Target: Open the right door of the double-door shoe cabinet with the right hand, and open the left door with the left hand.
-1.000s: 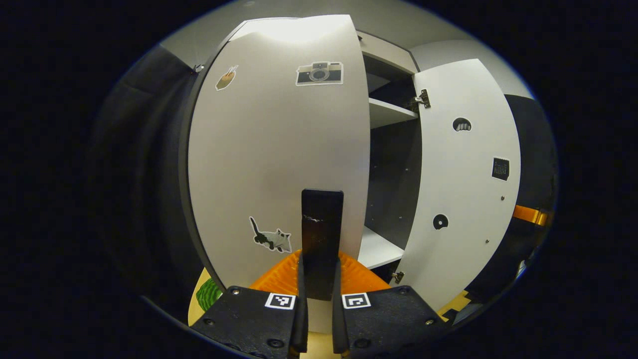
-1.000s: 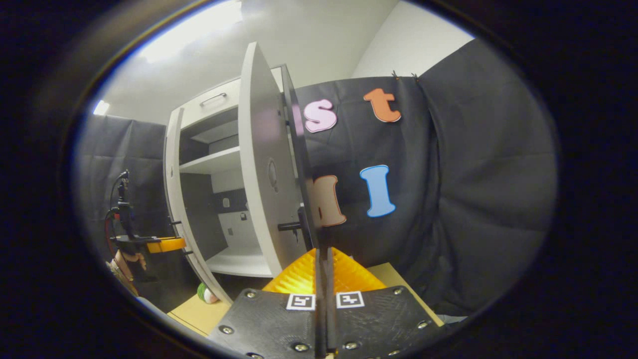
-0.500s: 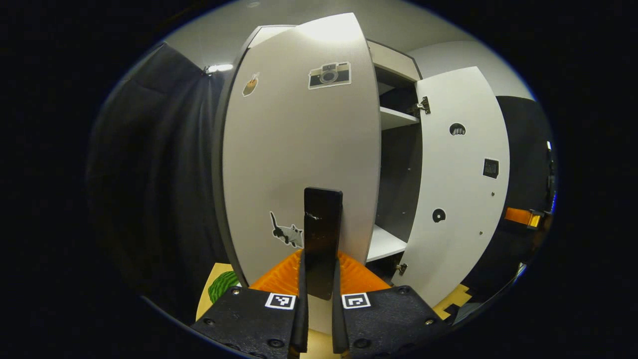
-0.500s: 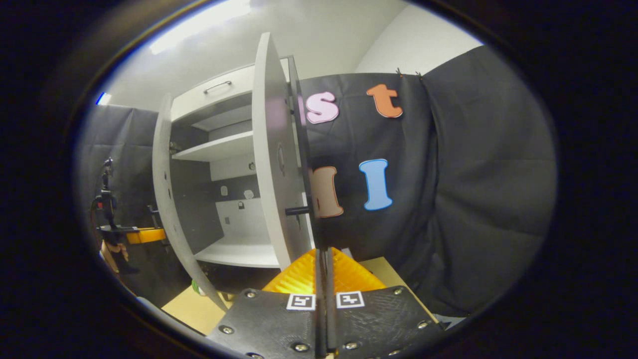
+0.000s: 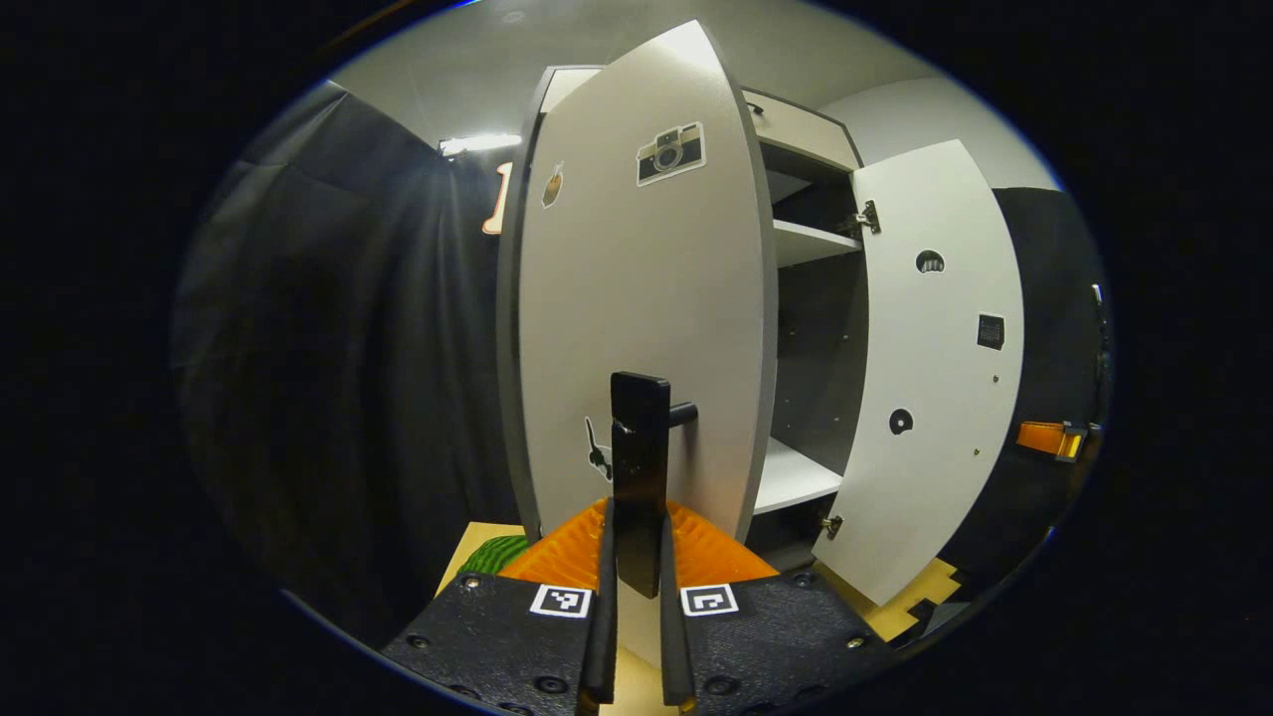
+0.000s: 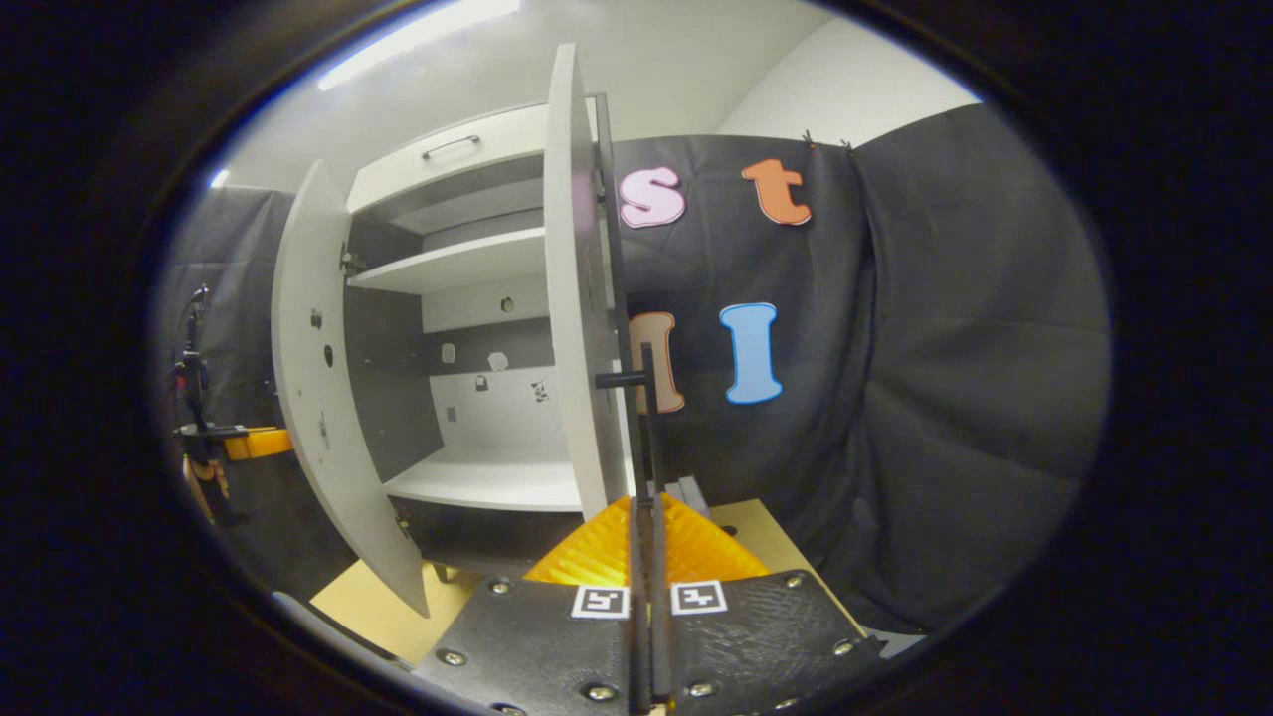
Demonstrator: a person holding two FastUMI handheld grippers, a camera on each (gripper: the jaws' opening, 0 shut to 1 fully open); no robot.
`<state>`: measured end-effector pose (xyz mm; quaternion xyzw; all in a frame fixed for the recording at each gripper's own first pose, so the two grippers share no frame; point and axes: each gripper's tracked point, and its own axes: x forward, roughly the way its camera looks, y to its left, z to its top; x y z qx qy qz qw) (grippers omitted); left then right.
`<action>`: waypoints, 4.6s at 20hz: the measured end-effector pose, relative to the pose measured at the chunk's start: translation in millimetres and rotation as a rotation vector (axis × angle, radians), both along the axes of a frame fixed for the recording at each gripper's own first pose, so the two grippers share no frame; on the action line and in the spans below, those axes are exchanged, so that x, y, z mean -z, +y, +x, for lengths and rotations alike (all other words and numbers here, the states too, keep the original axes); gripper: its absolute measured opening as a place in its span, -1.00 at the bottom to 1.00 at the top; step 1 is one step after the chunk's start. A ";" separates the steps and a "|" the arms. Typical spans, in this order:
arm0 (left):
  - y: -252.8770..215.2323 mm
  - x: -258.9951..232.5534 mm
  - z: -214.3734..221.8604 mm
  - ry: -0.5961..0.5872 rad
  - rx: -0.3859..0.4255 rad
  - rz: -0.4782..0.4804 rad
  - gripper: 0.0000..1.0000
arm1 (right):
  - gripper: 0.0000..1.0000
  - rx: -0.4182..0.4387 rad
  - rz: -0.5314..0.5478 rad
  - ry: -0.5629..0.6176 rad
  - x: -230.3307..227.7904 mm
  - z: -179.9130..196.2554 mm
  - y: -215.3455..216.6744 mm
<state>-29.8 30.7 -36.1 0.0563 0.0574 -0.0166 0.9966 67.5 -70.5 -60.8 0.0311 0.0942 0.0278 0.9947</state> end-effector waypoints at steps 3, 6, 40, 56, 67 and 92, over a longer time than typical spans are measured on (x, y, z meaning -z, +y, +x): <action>15.8 -1.9 -8.5 -0.010 -0.048 0.014 -0.72 | -0.98 -0.005 -0.008 0.010 3.8 -1.0 5.5; 32.2 -5.2 -16.4 -0.019 -0.082 0.035 -0.82 | -0.98 -0.019 0.002 0.016 6.7 -1.5 12.9; 55.9 -61.5 -68.7 -0.115 -0.209 0.011 -0.99 | -0.98 -0.132 0.003 -0.028 -26.5 -5.8 107.6; 25.6 -60.8 -43.4 -0.121 -0.150 0.013 -0.99 | -0.98 -0.128 -0.061 -0.109 -48.2 -4.3 124.6; 1.7 -60.5 -11.4 -0.136 -0.102 -0.003 -0.98 | -0.98 -0.122 -0.047 -0.137 -65.5 27.7 167.9; -44.7 -47.2 54.0 -0.140 -0.049 -0.018 -0.99 | -0.98 -0.039 -0.103 -0.143 -72.5 74.3 229.3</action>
